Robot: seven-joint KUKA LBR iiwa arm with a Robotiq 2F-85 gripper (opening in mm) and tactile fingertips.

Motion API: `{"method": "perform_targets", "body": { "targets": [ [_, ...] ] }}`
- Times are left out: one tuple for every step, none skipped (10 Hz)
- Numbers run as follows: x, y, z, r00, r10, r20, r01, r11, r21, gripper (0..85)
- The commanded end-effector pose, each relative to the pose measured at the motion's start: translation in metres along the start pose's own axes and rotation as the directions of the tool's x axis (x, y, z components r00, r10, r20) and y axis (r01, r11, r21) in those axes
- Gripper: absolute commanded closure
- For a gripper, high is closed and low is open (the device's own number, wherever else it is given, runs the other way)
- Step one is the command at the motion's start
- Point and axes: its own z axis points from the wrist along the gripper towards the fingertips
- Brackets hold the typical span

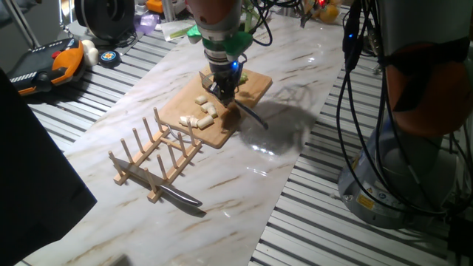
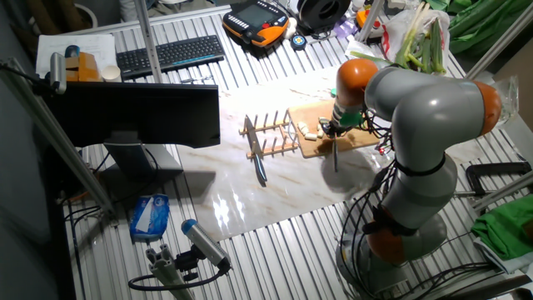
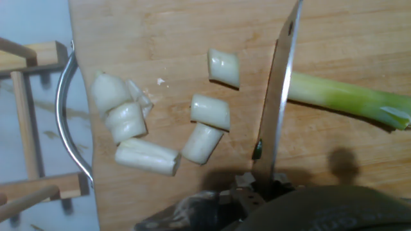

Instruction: Chop the scallions

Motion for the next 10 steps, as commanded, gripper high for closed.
{"method": "perform_targets", "body": {
  "targets": [
    [0.0,0.0,0.0,1.0,0.002,0.002,-0.002,1.0,0.002,84.3],
    [-0.001,0.001,-0.001,1.0,0.003,0.006,-0.003,1.0,0.006,84.3],
    [-0.001,0.001,-0.001,1.0,0.005,0.006,-0.005,1.0,0.004,84.3],
    [-0.002,0.001,-0.002,1.0,0.005,0.007,-0.005,1.0,0.004,84.3],
    [-0.004,0.0,-0.008,1.0,0.008,0.007,-0.008,1.0,0.004,84.3],
    [-0.01,-0.004,-0.02,1.0,0.008,0.001,-0.008,1.0,0.005,84.3],
    [-0.015,-0.007,-0.03,1.0,0.009,-0.003,-0.009,1.0,0.007,84.3],
    [-0.02,-0.008,-0.038,1.0,0.011,-0.006,-0.011,1.0,0.01,84.3],
    [-0.024,-0.009,-0.043,1.0,0.011,-0.007,-0.011,1.0,0.01,84.3],
    [-0.029,-0.01,-0.045,1.0,0.012,-0.007,-0.012,1.0,0.011,84.3]
  ]
}}
